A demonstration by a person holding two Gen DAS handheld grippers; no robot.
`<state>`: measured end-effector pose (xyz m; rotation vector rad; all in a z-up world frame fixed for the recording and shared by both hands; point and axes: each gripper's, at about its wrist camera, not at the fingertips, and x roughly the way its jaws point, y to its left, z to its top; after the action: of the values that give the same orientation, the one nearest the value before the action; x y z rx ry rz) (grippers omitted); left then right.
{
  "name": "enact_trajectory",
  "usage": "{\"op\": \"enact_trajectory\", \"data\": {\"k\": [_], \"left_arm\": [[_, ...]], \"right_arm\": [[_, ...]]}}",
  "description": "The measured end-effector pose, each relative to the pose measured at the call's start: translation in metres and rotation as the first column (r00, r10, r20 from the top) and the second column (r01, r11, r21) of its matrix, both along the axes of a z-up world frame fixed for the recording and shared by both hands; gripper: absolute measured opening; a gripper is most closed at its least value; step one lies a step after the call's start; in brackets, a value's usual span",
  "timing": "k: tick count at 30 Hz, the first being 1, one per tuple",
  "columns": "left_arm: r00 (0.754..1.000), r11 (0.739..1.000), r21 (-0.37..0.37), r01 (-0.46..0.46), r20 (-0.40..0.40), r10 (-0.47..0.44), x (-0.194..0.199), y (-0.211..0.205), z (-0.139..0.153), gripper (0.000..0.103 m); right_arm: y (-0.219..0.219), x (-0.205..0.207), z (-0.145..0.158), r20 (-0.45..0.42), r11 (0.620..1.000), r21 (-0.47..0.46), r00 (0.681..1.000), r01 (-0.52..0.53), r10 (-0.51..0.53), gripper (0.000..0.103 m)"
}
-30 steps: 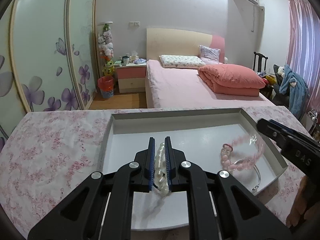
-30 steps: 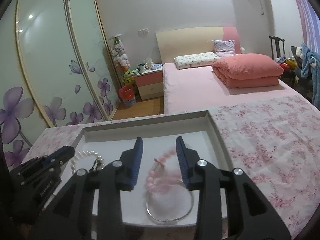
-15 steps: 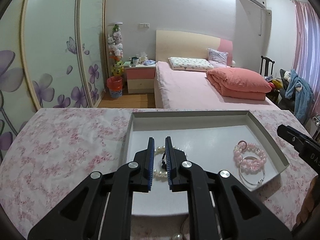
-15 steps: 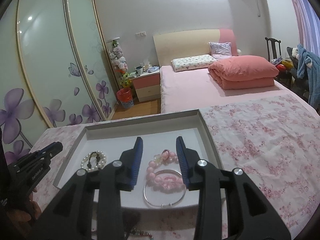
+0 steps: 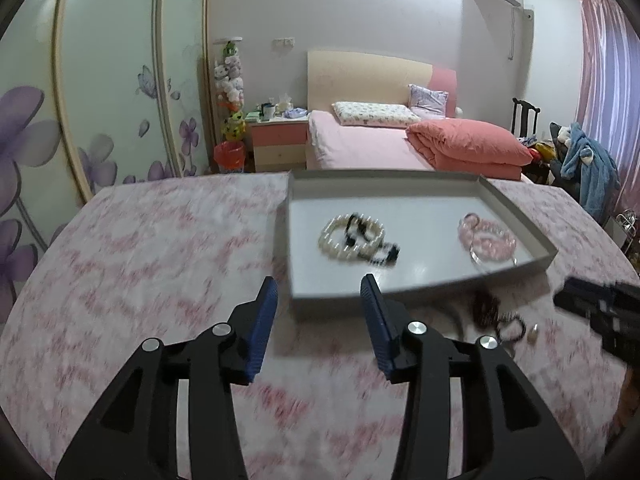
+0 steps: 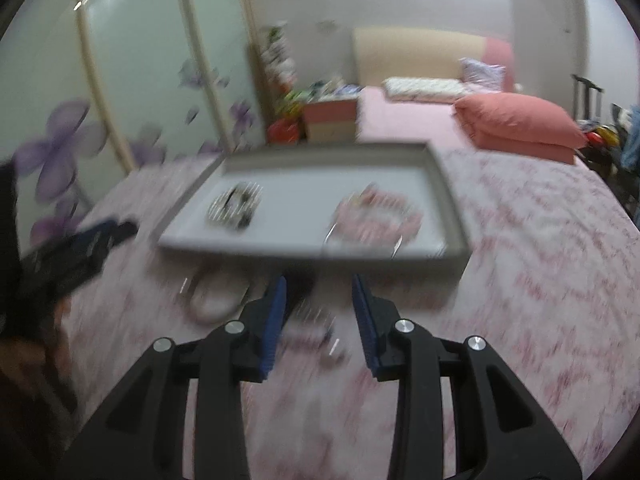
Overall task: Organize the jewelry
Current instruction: 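Move the left tool to the silver open cuff while the right tool grips the small pink pearl bracelet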
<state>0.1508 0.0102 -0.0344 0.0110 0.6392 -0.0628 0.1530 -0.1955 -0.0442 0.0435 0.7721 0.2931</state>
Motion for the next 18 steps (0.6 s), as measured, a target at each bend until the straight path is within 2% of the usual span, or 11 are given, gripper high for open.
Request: {"op": "enact_trajectory", "data": {"k": [6,13,16,17,18], "left_arm": [[0.999,0.999,-0.012,-0.038,-0.018,0.037,-0.008,0.015,-0.004,0.045],[0.999,0.999,-0.029,0.014,-0.043,-0.015,-0.012,0.005,-0.009,0.045],[0.996,0.998,-0.030,0.052,-0.066,-0.053,-0.010,-0.006,-0.013,0.051],[0.995,0.997,-0.030,0.064,-0.075,-0.066,-0.008,-0.010,-0.015,0.051],[0.993,0.996,-0.031,0.079,-0.086,-0.081,-0.007,-0.015,-0.017,0.051]], "right_arm": [[0.023,-0.031,-0.028,-0.109,0.996,-0.026,0.990,-0.091,0.087,0.032],[0.040,-0.040,-0.037,-0.131,0.987,-0.098,0.984,-0.130,0.116,0.031],[0.041,-0.043,-0.039,-0.108,0.981,-0.155,0.989,-0.120,0.103,0.015],[0.039,-0.044,-0.039,-0.110,0.982,-0.153,0.989,-0.110,0.094,0.007],[0.035,-0.044,-0.039,-0.113,0.985,-0.145,0.991,-0.095,0.078,0.007]]}}
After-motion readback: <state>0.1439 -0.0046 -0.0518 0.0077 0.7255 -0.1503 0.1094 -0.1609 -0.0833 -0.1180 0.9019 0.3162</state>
